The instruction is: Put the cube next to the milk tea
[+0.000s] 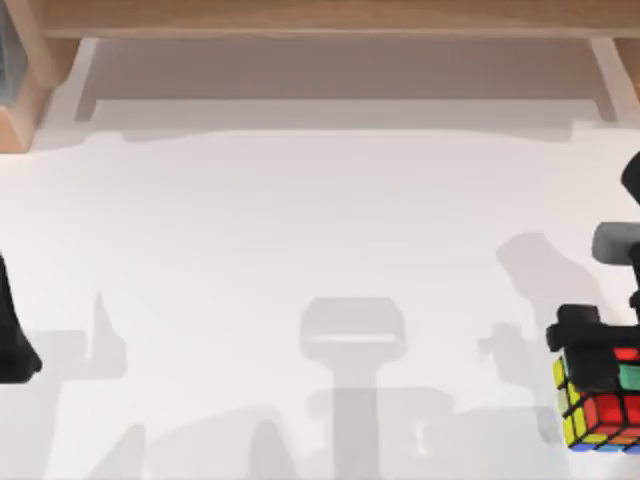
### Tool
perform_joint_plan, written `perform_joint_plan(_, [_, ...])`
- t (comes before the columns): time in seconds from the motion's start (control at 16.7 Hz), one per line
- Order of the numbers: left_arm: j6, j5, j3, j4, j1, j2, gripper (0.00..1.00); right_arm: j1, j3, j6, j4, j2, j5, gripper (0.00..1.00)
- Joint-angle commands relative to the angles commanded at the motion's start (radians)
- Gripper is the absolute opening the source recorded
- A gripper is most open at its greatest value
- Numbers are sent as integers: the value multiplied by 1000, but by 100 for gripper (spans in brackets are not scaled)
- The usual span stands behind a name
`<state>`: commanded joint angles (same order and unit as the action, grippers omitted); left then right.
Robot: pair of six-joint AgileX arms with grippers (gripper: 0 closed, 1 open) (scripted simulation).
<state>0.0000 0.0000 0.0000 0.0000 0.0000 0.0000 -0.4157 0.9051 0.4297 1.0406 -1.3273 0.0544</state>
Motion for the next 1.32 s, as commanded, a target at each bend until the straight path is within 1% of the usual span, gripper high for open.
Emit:
perform_joint_plan(0.42, [0,0,0,0,0,0,100,18,2,-15,-61,-3,26,0])
perform_joint_plan(1.02, [0,0,0,0,0,0,100,-17,-122,9,-49,-27,-52,0])
perform_joint_plan(1.32, [0,0,0,0,0,0,100,-18,-128,10,-48,-33,-55,0])
